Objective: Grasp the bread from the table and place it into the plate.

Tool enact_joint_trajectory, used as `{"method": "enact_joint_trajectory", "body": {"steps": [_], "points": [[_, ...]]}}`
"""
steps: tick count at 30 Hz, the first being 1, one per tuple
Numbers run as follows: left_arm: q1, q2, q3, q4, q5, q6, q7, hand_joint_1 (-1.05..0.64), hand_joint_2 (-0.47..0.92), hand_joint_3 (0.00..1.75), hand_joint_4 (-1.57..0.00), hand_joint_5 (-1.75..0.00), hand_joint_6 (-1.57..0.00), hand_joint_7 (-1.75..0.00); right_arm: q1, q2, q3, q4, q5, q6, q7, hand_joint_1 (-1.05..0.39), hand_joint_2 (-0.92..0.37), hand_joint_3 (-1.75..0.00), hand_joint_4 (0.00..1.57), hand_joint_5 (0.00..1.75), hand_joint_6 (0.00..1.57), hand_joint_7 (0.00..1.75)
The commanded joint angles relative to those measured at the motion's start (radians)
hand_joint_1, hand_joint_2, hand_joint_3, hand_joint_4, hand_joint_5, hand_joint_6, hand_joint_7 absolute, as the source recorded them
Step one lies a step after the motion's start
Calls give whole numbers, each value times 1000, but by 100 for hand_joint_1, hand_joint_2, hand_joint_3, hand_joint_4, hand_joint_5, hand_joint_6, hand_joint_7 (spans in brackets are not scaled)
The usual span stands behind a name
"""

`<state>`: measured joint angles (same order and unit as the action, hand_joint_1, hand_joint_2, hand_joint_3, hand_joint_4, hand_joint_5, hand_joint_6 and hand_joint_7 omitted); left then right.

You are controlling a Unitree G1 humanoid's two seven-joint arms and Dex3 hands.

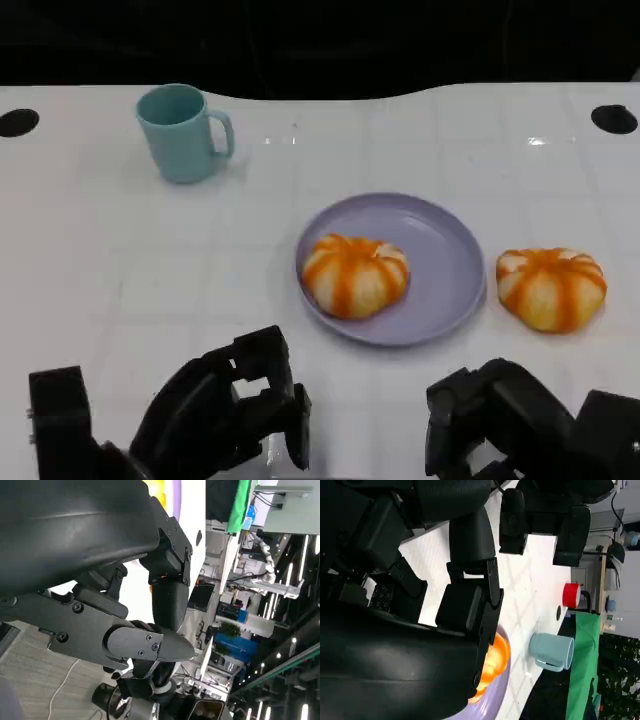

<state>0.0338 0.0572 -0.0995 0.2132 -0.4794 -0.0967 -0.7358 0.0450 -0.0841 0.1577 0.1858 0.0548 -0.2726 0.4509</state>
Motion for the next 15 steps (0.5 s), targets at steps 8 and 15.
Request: {"method": "enact_joint_trajectory", "body": {"steps": [8,15], "points": [[6,-15,48,35,9,-27,-50,-65,92,25,-83,-175,-63,-175,-10,-15,-13,21,10,-11,0,-105,-10,-133,156,125,157,106],[7,-14,65,33,8,1,-43,-68,91,22,-85,-175,-64,-175,-8,-15,-9,30,-10,-34,-14,-105,-11,-133,155,125,157,104]]}}
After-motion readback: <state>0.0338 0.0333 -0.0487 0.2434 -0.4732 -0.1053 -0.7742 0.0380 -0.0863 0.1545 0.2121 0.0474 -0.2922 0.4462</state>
